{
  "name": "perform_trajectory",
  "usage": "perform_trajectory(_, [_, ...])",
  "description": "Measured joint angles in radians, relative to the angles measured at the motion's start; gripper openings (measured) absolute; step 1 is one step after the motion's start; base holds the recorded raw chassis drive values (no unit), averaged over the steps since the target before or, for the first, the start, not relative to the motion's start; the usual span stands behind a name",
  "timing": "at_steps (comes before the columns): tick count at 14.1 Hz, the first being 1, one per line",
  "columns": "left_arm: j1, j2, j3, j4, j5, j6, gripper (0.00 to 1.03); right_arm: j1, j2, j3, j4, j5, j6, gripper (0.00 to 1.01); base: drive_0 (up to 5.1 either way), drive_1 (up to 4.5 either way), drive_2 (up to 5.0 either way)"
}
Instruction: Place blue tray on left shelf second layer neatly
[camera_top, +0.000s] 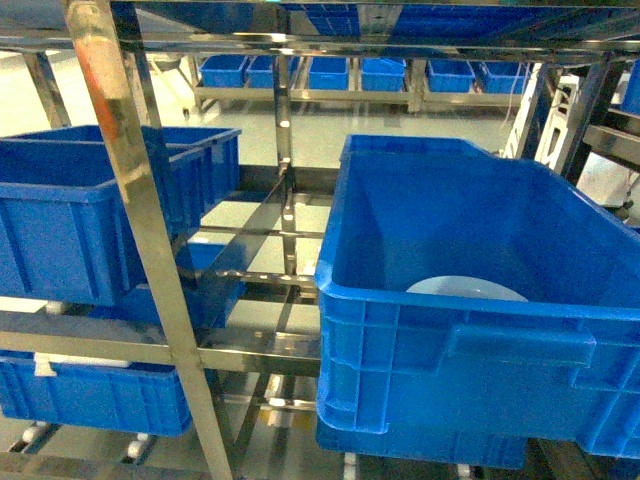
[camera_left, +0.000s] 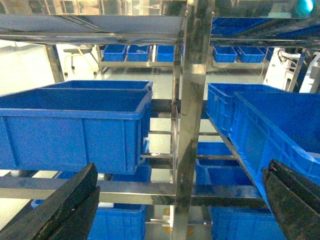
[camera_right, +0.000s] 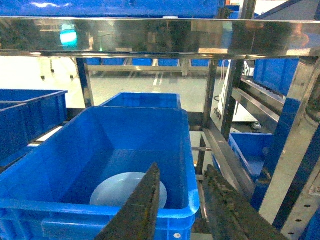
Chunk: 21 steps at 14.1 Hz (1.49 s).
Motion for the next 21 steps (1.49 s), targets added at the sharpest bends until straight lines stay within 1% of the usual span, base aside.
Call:
perform_trajectory(2, [0.000,0.000,0.000,0.000,0.000,0.000,0.98,0.000,-0.064,-0.046,-0.035,-0.001,-0.014,0.06,0.0,0.00,0.0])
perform_trajectory(3, [0.000,0.000,0.000,0.000,0.000,0.000,0.98,0.000,-0.095,-0.064,-0.055,-0.001,-0.022,0.02,0.0,0.00,0.0])
perform_trajectory(8, [0.000,0.000,0.000,0.000,0.000,0.000,0.98,0.000,-0.261,-0.113,-0.163,-0.001,-0.021,0.02,0.0,0.00,0.0])
perform_trajectory(9, [0.000,0.000,0.000,0.000,0.000,0.000,0.98,0.000,-0.276,-0.136,-0.120,-0.001,-0.021,0.02,0.0,0.00,0.0])
perform_trajectory(11, [0.000,0.000,0.000,0.000,0.000,0.000,0.98,0.000,-0.333,-0.137,-0.195,-0.001,-0.021,0.02,0.0,0.00,0.0])
perform_trajectory(18, [0.000,0.000,0.000,0.000,0.000,0.000,0.98,0.000,-0.490,-0.137,-0.349,-0.001,-0.021,0.02,0.0,0.00,0.0])
perform_trajectory(19, [0.000,0.000,0.000,0.000,0.000,0.000,0.98,0.000,-0.557,-0.136,-0.452,-0.001,-0.021,0.02,0.0,0.00,0.0])
perform_trajectory(20, [0.000,0.000,0.000,0.000,-0.002,0.000,0.98,0.000,-0.653,-0.137,-0.529,-0.001,-0.021,0.02,0.0,0.00,0.0])
perform_trajectory(21, [0.000,0.000,0.000,0.000,0.000,0.000,0.98,0.000,-0.659,-0.133,-0.516,0.000,-0.021,0.02,0.0,0.00,0.0])
